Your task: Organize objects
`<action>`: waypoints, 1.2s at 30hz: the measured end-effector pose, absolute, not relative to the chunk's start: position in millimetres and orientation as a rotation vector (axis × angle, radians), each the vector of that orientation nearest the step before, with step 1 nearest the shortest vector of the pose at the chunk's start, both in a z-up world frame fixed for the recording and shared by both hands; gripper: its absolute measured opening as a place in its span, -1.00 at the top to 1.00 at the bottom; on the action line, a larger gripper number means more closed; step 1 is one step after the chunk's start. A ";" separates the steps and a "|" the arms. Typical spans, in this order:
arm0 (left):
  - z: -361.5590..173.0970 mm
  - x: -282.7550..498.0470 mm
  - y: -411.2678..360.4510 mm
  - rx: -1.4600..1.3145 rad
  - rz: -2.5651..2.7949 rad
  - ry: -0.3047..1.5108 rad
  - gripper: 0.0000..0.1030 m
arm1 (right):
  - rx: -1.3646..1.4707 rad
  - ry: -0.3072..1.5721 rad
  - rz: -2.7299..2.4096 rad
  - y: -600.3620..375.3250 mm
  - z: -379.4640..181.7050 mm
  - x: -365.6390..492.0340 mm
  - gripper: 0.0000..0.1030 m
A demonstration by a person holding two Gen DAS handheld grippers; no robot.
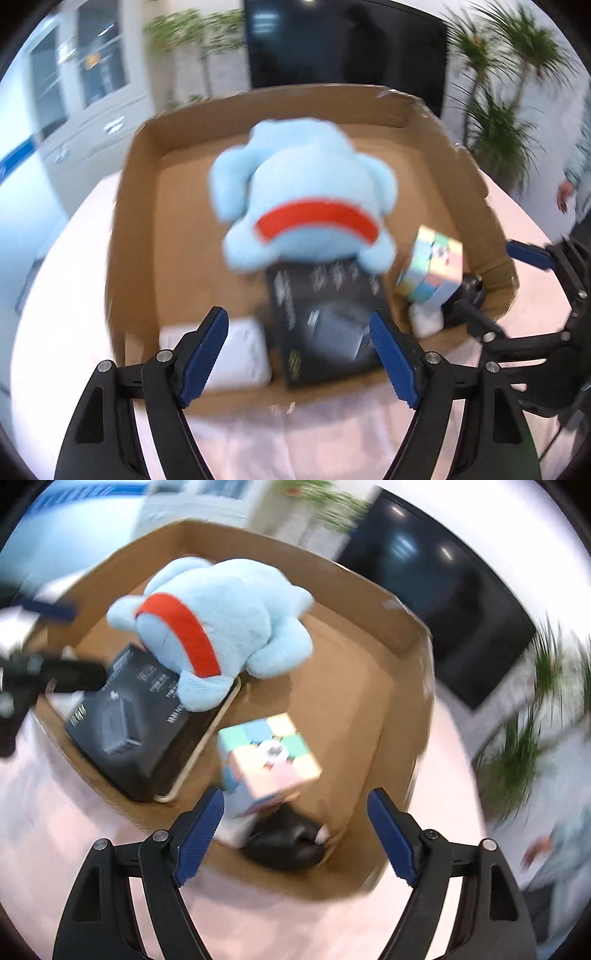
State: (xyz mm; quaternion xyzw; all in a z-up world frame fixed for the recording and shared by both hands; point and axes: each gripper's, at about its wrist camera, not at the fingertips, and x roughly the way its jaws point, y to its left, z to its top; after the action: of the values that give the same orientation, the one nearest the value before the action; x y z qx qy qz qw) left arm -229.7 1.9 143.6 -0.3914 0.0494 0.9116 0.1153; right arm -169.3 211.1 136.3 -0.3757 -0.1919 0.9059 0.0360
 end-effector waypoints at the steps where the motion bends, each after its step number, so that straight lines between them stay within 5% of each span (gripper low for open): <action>1: 140.9 -228.6 0.3 -1.158 2.685 0.110 -0.55 | -1.153 -0.532 2.783 211.5 136.3 -164.9 -0.55; 7: 84.5 -167.1 -14.1 -1.311 2.669 0.089 -0.57 | -1.262 -0.101 2.693 218.6 113.4 -124.2 -0.63; 15: 45.1 -119.0 -20.2 -1.361 2.703 0.019 -0.57 | -1.329 0.154 2.713 206.1 72.4 -63.1 -0.72; 20: 27.5 -104.4 -29.2 -1.382 2.754 -0.055 -0.60 | -1.325 0.160 2.666 204.8 63.5 -38.6 -0.80; 22: 21.5 -99.6 -25.7 -1.378 2.769 0.016 -0.79 | -1.357 0.180 2.667 205.2 51.1 -32.0 -0.97; 26: 15.0 -106.7 -28.8 -1.413 2.759 0.000 -0.99 | -1.339 0.085 2.658 198.5 43.8 -26.8 -0.98; 36: 15.1 -95.9 -38.0 -1.407 2.751 0.009 -1.00 | -1.327 0.101 2.644 187.4 45.5 -10.2 -0.99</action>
State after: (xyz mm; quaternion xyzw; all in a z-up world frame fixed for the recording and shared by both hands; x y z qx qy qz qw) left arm -95.9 -38.0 15.1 -0.4551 0.0028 0.8901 0.0260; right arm -10.2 187.4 45.5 -0.4465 0.0340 0.8895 0.0903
